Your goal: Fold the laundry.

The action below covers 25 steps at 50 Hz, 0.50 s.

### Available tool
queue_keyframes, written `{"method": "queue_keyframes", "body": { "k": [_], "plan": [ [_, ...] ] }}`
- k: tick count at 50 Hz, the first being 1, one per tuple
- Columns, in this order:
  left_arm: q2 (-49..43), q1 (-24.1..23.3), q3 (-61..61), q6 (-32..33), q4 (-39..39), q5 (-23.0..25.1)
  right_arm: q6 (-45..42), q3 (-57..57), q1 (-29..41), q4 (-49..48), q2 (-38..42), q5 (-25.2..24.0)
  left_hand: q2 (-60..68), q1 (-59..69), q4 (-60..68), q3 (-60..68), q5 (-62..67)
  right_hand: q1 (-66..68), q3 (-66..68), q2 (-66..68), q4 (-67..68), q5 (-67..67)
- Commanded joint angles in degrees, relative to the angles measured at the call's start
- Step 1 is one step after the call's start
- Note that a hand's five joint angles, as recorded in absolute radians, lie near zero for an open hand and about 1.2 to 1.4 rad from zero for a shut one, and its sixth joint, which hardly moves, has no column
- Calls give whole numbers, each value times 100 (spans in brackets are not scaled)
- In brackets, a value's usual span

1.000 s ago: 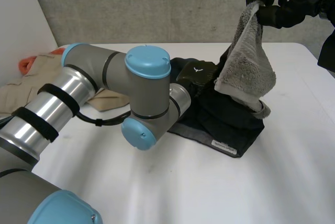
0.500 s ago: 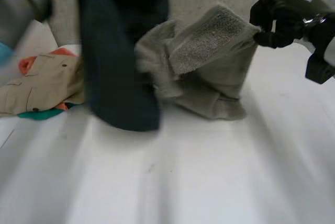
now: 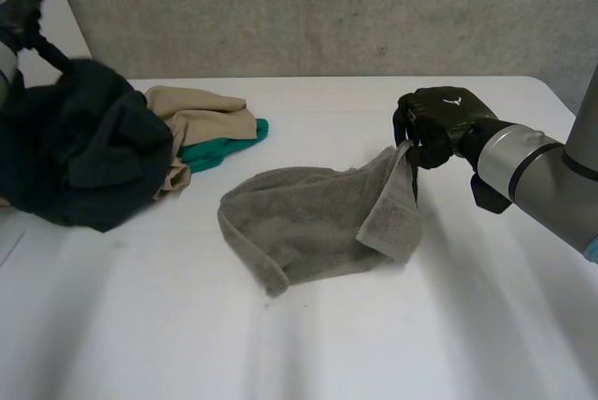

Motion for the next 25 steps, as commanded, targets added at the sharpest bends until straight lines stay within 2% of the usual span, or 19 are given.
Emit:
{"method": "queue_keyframes", "body": {
  "k": [1, 7, 12, 16, 19, 25],
  "plan": [
    [906, -421, -965, 845, -358, 390, -94, 2, 118, 28, -211, -12, -229, -115, -199, -249, -293, 1579, 1215, 1263, 1190, 1164],
    [1934, -956, -2318, 1390, -376, 794, -68, 2, 206, 37, -562, 32, -229, -115, -199, -249, -293, 1579, 1215, 1263, 1190, 1164],
    [2463, -1712, -3717, 1996, -288, 1102, 37, 20, 250, 107, -940, -12, -229, -115, -199, -249, -293, 1579, 1215, 1263, 1190, 1164],
    [2270, -2117, -4219, 2523, 98, 1129, 204, 11, 267, 186, -1361, -56, -229, -115, -199, -249, -293, 1579, 1215, 1263, 1190, 1164],
    [1824, -2310, -4211, 2743, 291, 980, 379, -15, 302, 195, -1703, -143, -229, -115, -199, -249, -293, 1579, 1215, 1263, 1190, 1164],
    [1014, -2653, -3763, 2604, 38, 751, 740, -24, 443, 160, -2223, -372, -229, -115, -199, -249, -293, 1579, 1215, 1263, 1190, 1164]
  ]
}}
